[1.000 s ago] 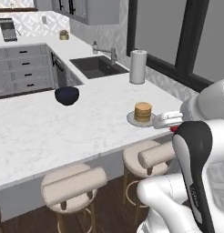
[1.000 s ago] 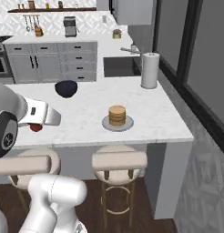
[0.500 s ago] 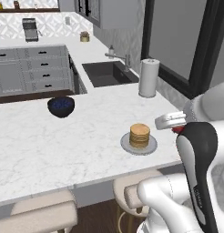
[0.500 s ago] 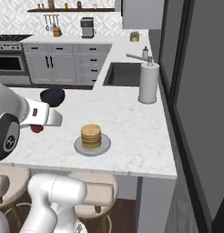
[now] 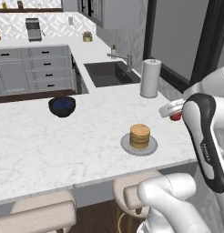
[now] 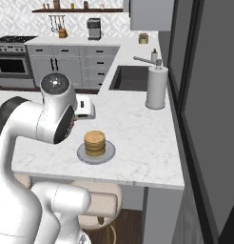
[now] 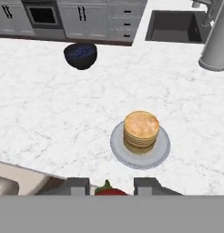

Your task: Take the strawberry from the fridge and place it on top of the pancake, located on the dining counter.

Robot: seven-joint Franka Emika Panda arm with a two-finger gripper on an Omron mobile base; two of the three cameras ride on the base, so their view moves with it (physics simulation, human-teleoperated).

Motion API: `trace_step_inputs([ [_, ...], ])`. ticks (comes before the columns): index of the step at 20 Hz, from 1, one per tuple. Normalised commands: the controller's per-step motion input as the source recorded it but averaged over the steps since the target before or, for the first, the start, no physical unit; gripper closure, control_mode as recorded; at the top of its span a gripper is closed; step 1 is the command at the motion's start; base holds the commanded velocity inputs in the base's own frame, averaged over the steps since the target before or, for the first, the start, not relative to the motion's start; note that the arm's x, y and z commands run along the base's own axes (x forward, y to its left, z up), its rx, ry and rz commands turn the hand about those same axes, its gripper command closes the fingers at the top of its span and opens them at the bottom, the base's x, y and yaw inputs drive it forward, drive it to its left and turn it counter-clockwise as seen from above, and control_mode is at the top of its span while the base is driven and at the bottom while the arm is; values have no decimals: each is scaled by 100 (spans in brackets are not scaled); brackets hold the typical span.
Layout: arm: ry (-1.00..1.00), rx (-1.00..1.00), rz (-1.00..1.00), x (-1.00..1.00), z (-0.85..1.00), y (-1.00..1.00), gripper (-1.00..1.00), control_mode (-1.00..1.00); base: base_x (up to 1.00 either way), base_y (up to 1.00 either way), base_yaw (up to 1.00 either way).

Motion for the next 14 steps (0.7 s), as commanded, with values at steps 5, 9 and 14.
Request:
trace_step_inputs([
  [5, 3, -4, 3, 77, -50, 2, 100, -100, 0, 0, 0],
  [9, 12, -5, 0, 60, -44, 8, 100, -100, 0, 0, 0],
  [14, 10, -6, -4, 50, -18, 26, 100, -100, 0, 0, 0],
])
